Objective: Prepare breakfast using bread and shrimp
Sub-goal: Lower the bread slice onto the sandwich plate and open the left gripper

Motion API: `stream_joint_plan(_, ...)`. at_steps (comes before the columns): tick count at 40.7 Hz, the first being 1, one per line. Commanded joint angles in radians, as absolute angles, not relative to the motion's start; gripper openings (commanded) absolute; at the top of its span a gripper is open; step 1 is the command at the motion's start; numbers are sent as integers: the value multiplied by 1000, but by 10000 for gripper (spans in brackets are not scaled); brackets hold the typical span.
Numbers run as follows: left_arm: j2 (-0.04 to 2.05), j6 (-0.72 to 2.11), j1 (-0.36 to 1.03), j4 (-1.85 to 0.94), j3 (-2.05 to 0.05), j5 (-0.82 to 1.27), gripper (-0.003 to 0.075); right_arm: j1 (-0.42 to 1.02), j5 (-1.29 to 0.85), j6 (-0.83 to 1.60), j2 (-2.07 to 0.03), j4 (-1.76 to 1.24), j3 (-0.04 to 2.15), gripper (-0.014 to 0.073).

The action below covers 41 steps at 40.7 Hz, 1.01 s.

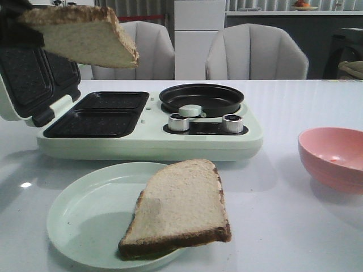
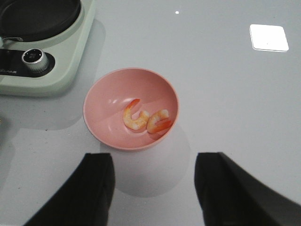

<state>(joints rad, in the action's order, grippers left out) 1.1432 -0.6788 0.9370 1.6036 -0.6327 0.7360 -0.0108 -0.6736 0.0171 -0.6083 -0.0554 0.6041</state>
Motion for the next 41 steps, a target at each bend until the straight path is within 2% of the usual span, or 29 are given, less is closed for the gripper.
stream_joint_plan(1, 1165, -696, 857, 1686, -725, 672, 99, -10, -596, 18, -616, -51, 632, 492)
stream_joint_plan(10, 1320, -694, 660, 1702, -838, 552, 99, -10, -596, 18, -616, -51, 632, 492)
stream_joint_plan(17, 1443, -691, 561, 1710, -910, 427, 99, -10, -596, 18, -616, -52, 632, 492)
stream_joint_plan(32, 1631, -682, 475, 1756, -935, 373, 99, -10, -596, 18, -616, -52, 632, 492)
stream_joint_plan(41, 1639, -682, 474, 1857, -952, 375, 99, -10, -596, 18, -616, -52, 632, 492)
